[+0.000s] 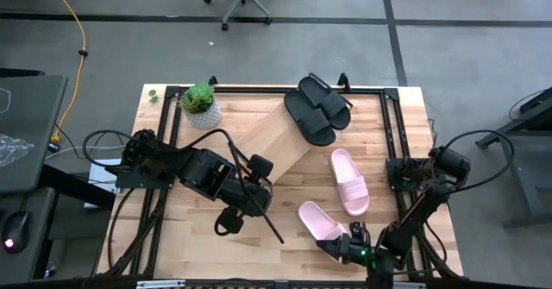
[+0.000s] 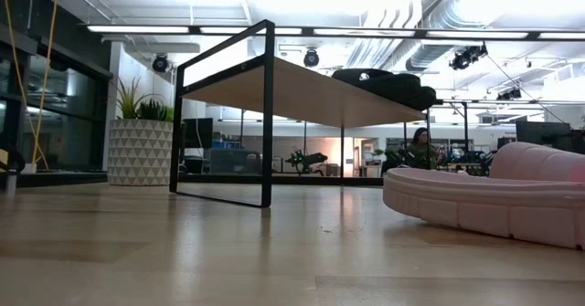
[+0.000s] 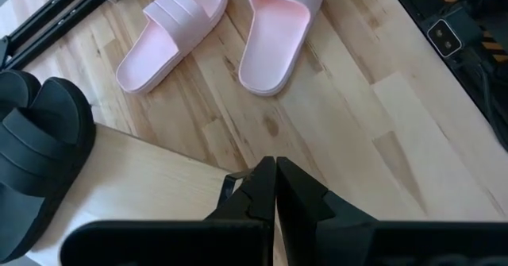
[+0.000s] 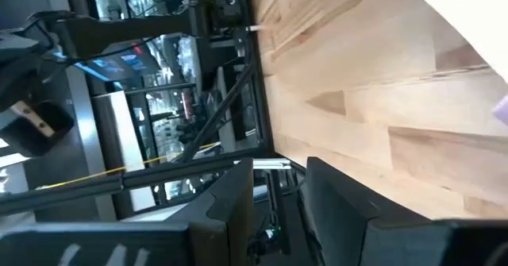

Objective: Pick and place slides into the shelf
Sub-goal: Put the top pink slide on the shelf

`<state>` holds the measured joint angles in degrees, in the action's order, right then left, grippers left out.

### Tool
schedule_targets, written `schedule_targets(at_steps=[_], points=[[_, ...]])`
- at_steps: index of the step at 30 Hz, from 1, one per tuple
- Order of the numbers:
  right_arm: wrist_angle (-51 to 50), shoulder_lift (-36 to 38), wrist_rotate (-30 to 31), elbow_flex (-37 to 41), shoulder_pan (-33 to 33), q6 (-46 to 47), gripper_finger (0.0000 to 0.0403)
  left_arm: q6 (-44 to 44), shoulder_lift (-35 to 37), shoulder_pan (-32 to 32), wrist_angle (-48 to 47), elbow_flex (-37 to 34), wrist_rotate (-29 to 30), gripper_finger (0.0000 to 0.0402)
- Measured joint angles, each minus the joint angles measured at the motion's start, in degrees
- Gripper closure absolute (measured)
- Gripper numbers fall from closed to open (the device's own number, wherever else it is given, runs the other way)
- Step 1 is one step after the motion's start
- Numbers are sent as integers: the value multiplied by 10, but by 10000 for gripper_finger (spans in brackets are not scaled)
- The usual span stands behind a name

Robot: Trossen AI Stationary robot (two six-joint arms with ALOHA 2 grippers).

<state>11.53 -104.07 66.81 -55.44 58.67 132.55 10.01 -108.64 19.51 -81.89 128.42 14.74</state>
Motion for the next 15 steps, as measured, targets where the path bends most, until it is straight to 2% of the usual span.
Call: schedule_targets(at_steps=[4, 8, 10, 13, 15], points=[[-3, 1, -32, 0, -14, -4, 295, 1, 0, 0, 0, 0, 0, 399], [-41, 19, -91, 0, -28, -6, 295, 3, 0, 0, 0, 0, 0, 399], [-66, 35, -101, 0, -32, -14, 295, 8, 0, 0, 0, 0, 0, 399], [-134, 73, -120, -6, -40, -30, 295, 14, 0, 0, 0, 0, 0, 399], [-226, 95, -163, -27, -48, -29, 295, 15, 0, 0, 0, 0, 0, 399]])
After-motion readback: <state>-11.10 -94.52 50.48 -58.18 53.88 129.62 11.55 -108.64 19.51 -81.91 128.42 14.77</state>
